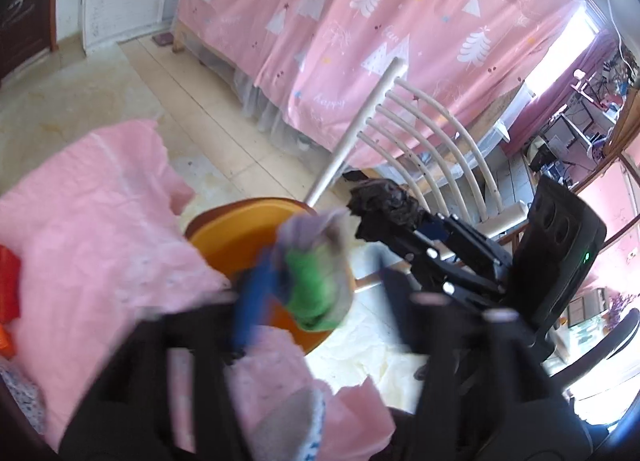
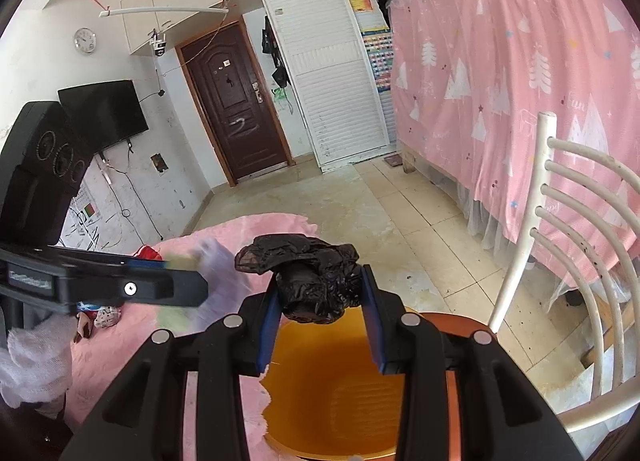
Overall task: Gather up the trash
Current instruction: 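Carry both items over the orange basin and open both grippers to drop them, then move both open grippers back over the pink bed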
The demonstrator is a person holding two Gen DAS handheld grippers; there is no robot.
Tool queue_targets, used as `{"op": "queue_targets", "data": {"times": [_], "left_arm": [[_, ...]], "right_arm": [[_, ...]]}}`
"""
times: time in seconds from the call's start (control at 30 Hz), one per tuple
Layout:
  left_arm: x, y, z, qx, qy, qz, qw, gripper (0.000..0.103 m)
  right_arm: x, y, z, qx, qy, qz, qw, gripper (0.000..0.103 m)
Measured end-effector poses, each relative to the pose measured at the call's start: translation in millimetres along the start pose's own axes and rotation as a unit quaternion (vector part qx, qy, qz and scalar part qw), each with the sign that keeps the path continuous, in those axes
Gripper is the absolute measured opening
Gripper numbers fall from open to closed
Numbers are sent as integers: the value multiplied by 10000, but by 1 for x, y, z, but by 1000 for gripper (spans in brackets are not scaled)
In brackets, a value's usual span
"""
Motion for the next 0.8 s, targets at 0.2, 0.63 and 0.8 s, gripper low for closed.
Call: {"op": "queue_targets", "data": {"times": [0.2,0.63,0.8], "left_arm": [[-4,2,0,232,11,55,9997,71],[-30,69,-42,1445,372,519,9874,84],[-44,101,-60,1684,501,776,9814,86]], "right_arm": [[-5,-15,-2,58,-22,-211,9998,27],[-4,-35,-28,-308,128,-440,9985,56],[4,-35,-55,-228,326,-405,9984,56]]}}
Point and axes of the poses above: each gripper's, at about its wrist camera, not at the fingertips, and y roughly against the way its jaws point, z to its right, x to its top, the point moved 2 cm from there along -y, roughly the way its jaws point, and after that the axes turned 2 degrees about -z, right-handed, at the moved point
